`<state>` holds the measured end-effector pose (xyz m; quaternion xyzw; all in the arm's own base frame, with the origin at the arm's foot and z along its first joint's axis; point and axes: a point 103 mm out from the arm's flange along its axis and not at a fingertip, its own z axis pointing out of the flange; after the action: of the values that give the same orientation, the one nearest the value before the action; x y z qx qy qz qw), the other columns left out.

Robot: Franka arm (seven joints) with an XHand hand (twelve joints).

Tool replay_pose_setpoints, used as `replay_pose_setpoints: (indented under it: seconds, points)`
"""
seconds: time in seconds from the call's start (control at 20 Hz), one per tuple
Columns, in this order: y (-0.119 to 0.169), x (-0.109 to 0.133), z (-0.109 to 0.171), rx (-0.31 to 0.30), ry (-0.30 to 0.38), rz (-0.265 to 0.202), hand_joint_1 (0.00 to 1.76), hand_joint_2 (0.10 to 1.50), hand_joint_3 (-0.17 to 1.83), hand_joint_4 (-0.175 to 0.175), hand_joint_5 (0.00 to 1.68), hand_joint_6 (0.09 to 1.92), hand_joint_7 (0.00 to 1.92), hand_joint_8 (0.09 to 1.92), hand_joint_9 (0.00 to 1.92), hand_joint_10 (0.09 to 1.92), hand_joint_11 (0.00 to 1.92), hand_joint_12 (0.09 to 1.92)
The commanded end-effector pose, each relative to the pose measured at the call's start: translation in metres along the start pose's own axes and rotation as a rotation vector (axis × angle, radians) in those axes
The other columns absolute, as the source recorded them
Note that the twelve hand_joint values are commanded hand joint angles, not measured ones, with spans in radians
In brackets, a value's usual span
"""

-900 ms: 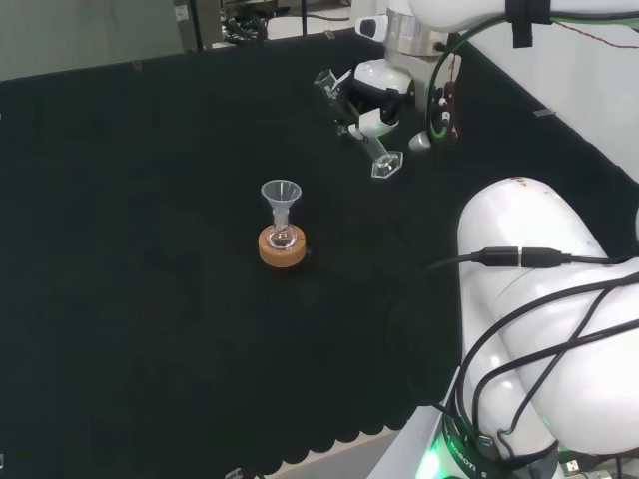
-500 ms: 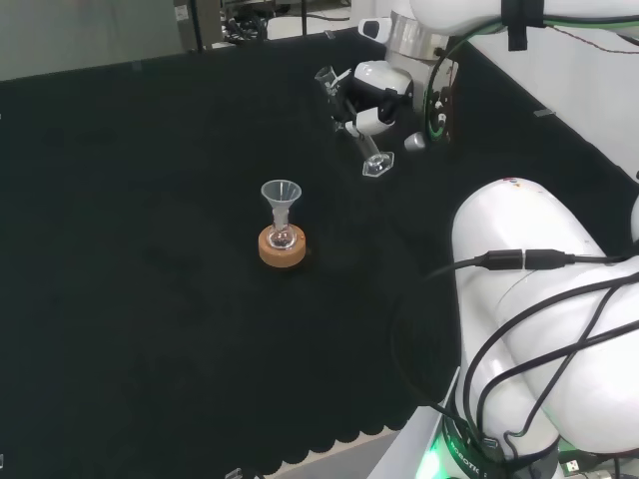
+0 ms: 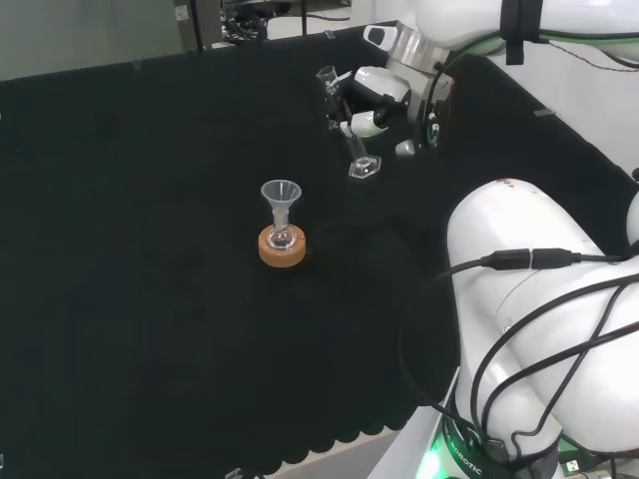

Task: Put the graduated cylinder back on the table.

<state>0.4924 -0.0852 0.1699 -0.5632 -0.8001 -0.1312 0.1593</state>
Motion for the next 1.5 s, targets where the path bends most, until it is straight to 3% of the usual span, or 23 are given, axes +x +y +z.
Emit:
replay_pose_setpoints:
  seconds: [0.05, 0.55, 1.2, 1.5]
  points:
    - [0.017, -0.008, 0.018, -0.043, 0.073, -0.021, 1.10, 1.19, 0.00, -0.127, 0.85, 1.20, 1.20, 0.41, 1.47, 0.09, 1.40, 0.67]
    - [0.030, -0.024, 0.046, -0.092, 0.156, -0.030, 1.10, 1.19, 0.00, -0.126, 0.85, 1.20, 1.19, 0.41, 1.47, 0.09, 1.40, 0.67]
    - [0.046, -0.029, 0.073, -0.162, 0.200, -0.034, 1.09, 1.19, 0.00, -0.124, 0.85, 1.20, 1.17, 0.40, 1.46, 0.09, 1.40, 0.67]
    - [0.051, -0.032, 0.081, -0.162, 0.229, -0.052, 1.09, 1.20, 0.00, -0.123, 0.83, 1.22, 1.15, 0.41, 1.44, 0.09, 1.37, 0.68]
